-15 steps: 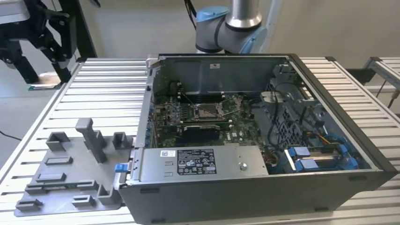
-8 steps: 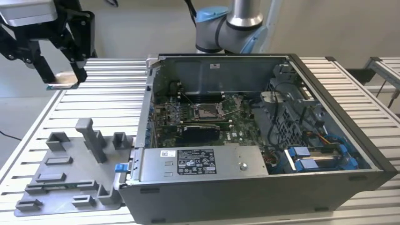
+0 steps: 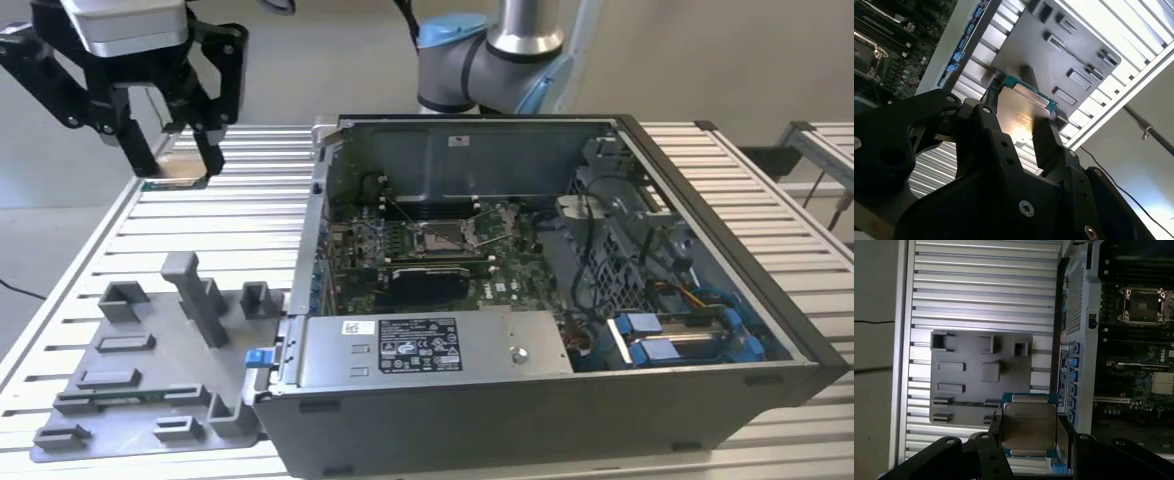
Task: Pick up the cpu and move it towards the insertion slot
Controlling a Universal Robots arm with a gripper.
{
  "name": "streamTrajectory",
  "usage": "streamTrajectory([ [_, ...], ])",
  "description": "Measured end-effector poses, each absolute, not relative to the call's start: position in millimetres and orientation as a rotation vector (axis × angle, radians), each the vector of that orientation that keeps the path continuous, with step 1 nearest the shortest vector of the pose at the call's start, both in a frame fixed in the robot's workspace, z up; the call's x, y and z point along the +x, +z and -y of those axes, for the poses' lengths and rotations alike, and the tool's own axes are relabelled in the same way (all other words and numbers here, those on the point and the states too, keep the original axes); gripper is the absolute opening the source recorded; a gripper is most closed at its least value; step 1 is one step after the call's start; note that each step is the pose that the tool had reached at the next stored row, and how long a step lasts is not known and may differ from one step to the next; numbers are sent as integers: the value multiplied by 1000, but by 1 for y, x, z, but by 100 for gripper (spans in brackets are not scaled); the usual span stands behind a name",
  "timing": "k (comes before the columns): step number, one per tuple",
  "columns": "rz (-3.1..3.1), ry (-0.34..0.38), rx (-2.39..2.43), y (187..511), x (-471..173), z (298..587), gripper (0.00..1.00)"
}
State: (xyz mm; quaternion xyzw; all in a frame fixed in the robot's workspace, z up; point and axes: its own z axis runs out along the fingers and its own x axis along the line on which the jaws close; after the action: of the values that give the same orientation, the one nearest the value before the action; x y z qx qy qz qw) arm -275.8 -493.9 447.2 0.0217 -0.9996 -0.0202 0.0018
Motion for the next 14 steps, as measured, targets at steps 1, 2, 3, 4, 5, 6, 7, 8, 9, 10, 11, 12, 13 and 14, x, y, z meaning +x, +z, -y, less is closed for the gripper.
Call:
streamTrajectory([
  [1, 3137, -63, 68, 447, -272, 494, 0],
  [2, 3137, -63, 68, 447, -269, 494, 0],
  [3, 3137, -63, 69, 447, -266, 494, 0],
  [4, 3136, -63, 69, 447, -262, 494, 0],
  [5, 3136, -63, 69, 447, -258, 494, 0],
  [6, 3136, -63, 69, 447, -255, 494, 0],
  [7, 3136, -63, 70, 447, -251, 494, 0],
  [8, 3136, -63, 70, 447, -248, 494, 0],
  [9, 3136, -63, 70, 447, -245, 494, 0],
  [10, 3136, -63, 70, 447, -242, 494, 0],
  [11, 3136, -63, 70, 447, -240, 494, 0],
  [12, 3136, -63, 71, 447, -237, 494, 0],
  [13, 3136, -63, 71, 447, -234, 494, 0],
  [14, 3136, -63, 71, 447, -231, 494, 0],
])
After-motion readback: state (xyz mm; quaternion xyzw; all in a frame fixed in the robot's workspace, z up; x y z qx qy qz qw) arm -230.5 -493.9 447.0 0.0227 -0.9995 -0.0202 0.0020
